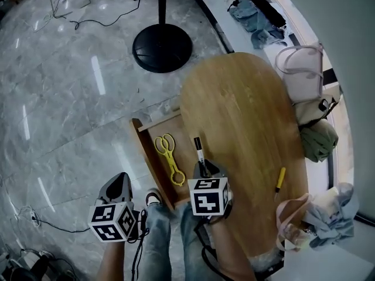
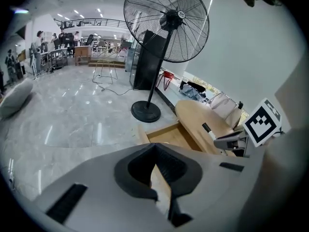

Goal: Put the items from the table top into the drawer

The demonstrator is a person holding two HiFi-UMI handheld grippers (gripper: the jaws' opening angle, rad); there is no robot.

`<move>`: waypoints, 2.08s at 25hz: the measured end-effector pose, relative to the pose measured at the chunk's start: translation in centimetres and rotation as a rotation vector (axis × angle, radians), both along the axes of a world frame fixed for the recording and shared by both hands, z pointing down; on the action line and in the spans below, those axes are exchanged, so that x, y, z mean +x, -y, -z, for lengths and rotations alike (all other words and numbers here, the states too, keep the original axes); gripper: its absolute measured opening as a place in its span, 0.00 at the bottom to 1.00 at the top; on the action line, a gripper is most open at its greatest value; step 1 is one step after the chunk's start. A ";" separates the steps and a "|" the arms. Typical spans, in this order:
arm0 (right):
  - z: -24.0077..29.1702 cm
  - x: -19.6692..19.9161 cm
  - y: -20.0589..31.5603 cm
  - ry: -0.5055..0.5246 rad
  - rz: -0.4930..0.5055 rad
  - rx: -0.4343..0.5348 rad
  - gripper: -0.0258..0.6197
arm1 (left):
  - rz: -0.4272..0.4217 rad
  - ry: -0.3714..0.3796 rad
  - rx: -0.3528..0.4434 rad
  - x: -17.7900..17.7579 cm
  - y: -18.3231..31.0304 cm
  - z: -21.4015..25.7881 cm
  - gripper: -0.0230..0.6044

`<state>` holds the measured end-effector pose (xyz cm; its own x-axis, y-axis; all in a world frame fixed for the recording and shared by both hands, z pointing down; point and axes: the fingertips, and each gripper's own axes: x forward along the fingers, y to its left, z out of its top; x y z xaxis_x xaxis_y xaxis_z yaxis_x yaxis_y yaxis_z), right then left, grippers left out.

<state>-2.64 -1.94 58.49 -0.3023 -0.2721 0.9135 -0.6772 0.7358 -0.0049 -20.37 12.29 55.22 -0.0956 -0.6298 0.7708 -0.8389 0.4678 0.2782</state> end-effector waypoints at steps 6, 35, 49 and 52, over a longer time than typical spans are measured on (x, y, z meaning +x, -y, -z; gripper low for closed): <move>-0.6 -2.5 -2.0 -0.006 0.031 -0.008 0.15 | 0.027 -0.001 -0.005 -2.3 -2.2 -0.6 0.03; 2.0 6.0 0.4 0.036 -0.159 0.055 0.18 | -0.108 -0.026 0.009 3.1 2.1 -0.2 0.03; 3.1 20.6 1.1 -0.019 -0.411 0.083 0.18 | -0.351 -0.035 0.019 13.3 8.3 0.7 0.03; 3.3 23.4 1.0 -0.020 -0.471 0.093 0.18 | -0.398 -0.036 0.020 15.6 9.3 1.0 0.03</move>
